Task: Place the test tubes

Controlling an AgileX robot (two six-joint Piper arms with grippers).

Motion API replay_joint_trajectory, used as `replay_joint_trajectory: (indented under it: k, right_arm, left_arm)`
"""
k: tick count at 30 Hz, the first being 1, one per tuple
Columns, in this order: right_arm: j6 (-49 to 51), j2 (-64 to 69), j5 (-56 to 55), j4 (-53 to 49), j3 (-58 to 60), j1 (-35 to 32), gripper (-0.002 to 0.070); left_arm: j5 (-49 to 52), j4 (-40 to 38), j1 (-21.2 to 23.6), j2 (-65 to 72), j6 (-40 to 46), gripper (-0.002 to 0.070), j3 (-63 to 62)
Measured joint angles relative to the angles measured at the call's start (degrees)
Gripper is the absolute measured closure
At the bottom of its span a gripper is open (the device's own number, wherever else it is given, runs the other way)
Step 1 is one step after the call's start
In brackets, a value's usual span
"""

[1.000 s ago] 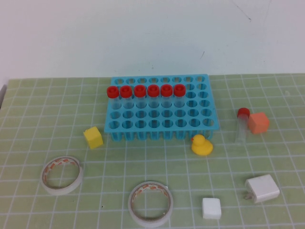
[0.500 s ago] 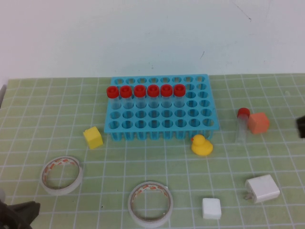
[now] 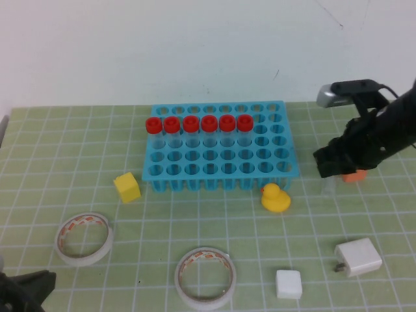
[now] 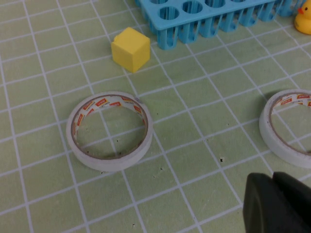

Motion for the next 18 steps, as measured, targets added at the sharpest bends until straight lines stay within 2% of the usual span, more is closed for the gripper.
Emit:
replay_joint_trajectory:
  k: [2, 5, 10, 18]
  right_arm:
    - [1.92, 2.72, 1.05, -0.79, -2.67, 0.00, 0.0440]
    - [3.27, 5.97, 1.84, -1.34, -5.39, 0.12, 0.0356]
    - [7.39, 9.61, 1.98, -5.28, -6.87, 0.12, 0.0320]
    - [13.19, 12.08, -1.75, -11.61, -7.21, 0.12, 0.0317]
  left_arm:
    - [0.00, 0.00, 0.00, 0.00, 0.00, 0.0676, 0.00]
    - [0.00, 0.00, 0.00, 0.00, 0.00, 0.0676, 0.00]
    - [0.00, 0.00, 0.00, 0.00, 0.00, 0.0676, 0.00]
    - [0.00, 0.00, 0.00, 0.00, 0.35, 0.0676, 0.00]
